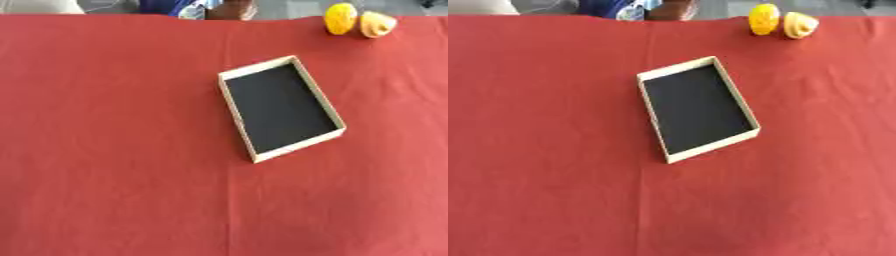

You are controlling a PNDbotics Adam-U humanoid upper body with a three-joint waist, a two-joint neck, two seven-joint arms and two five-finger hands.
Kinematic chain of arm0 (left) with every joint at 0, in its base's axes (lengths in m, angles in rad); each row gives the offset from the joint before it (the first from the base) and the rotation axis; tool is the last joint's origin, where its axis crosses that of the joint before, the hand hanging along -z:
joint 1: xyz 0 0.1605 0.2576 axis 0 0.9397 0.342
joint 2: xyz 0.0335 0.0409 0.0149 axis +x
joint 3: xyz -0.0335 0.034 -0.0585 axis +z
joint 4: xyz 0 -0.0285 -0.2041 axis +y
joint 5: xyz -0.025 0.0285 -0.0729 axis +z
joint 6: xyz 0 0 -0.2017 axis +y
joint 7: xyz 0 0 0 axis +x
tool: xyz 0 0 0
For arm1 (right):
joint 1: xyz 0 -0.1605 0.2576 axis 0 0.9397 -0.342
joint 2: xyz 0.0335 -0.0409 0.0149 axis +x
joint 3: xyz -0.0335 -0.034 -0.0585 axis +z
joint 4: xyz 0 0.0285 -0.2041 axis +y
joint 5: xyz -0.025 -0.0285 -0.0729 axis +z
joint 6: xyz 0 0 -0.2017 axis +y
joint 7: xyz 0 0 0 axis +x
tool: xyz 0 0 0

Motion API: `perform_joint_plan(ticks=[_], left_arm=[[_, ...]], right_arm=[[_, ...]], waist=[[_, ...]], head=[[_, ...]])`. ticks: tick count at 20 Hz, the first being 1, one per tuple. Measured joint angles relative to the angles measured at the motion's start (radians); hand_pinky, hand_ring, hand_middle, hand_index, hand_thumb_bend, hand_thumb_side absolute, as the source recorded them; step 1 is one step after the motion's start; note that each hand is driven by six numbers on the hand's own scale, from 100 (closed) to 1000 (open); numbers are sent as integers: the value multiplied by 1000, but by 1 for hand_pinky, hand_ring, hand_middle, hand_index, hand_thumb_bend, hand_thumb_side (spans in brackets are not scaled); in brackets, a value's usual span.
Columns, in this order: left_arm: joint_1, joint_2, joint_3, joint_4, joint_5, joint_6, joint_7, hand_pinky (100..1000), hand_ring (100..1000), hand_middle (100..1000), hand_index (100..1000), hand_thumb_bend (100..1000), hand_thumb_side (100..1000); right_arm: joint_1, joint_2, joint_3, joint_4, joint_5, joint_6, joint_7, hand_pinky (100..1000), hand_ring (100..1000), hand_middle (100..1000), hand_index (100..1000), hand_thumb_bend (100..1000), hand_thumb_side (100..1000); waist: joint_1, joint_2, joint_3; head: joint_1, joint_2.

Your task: Pick up objects on the table and place them in the box.

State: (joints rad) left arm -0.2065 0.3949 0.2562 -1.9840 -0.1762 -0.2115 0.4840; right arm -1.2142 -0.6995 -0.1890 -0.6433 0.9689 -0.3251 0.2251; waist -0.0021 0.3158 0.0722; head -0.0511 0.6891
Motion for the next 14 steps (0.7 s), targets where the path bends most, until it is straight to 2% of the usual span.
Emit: perform_joint_plan(ticks=[7,14], left_arm=[[-5,0,0,0,2,-3,-4,872,845,685,802,100,666],[-8,0,-1,0,5,1,-8,872,845,684,801,100,667]], right_arm=[[1,19,27,42,92,-58,15,909,1000,917,933,119,152],[1,37,36,66,139,-85,16,909,1000,919,937,144,133]], waist=[[4,0,2],[6,2,3]], head=[[-8,-10],[-12,-13]])
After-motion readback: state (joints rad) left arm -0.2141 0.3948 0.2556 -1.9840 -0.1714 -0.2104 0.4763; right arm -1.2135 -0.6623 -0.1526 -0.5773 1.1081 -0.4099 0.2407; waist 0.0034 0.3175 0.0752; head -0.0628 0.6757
